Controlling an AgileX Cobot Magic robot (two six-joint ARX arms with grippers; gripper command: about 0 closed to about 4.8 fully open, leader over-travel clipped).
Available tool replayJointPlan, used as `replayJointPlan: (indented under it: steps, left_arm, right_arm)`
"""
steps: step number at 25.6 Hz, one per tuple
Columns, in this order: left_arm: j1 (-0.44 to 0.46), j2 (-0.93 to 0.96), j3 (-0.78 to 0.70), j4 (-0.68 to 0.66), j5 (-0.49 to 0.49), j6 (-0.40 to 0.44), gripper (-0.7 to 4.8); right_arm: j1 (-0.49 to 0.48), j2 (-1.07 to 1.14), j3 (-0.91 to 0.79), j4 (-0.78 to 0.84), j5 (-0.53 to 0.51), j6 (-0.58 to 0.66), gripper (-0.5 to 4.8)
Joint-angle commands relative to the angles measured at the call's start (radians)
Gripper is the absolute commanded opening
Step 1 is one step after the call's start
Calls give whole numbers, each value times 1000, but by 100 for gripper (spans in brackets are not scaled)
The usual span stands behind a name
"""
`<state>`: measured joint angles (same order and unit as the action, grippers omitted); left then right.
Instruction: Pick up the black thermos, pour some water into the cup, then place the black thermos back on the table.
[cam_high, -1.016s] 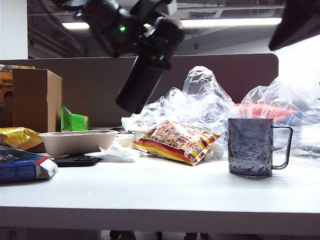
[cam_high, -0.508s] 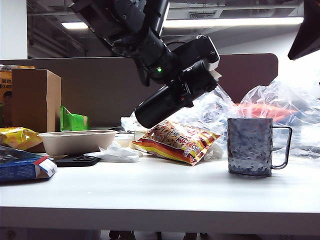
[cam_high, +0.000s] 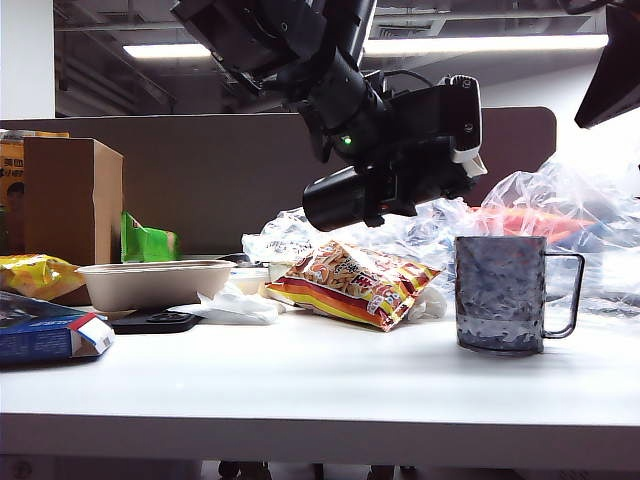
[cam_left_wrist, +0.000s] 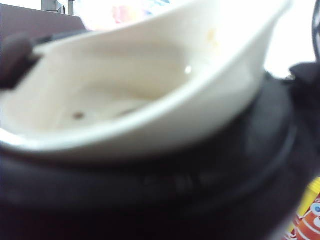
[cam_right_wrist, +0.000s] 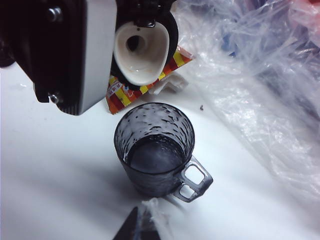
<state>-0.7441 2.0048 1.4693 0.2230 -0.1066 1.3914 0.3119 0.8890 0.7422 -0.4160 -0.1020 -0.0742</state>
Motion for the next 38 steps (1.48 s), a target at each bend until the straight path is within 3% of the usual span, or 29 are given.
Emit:
replayJointPlan:
  steps: [1, 18, 27, 35, 38]
  left_arm:
    - [3, -14, 13, 63, -6, 3, -5]
    - [4, -14, 13, 71, 31, 32, -5]
    - [3, -14, 14, 92, 39, 280, -5]
    - [3, -14, 14, 234, 36, 288, -6]
    - [3, -13, 14, 219, 36, 385, -5]
  right_arm:
    - [1, -3, 4, 8, -5, -6, -2]
    - [1, -3, 4, 24, -5, -6, -2]
    - [1, -3, 4, 16, -5, -9, -2]
    - [1, -3, -8, -14, -11, -9, -2]
    - [2, -3, -19, -25, -35, -9, -2]
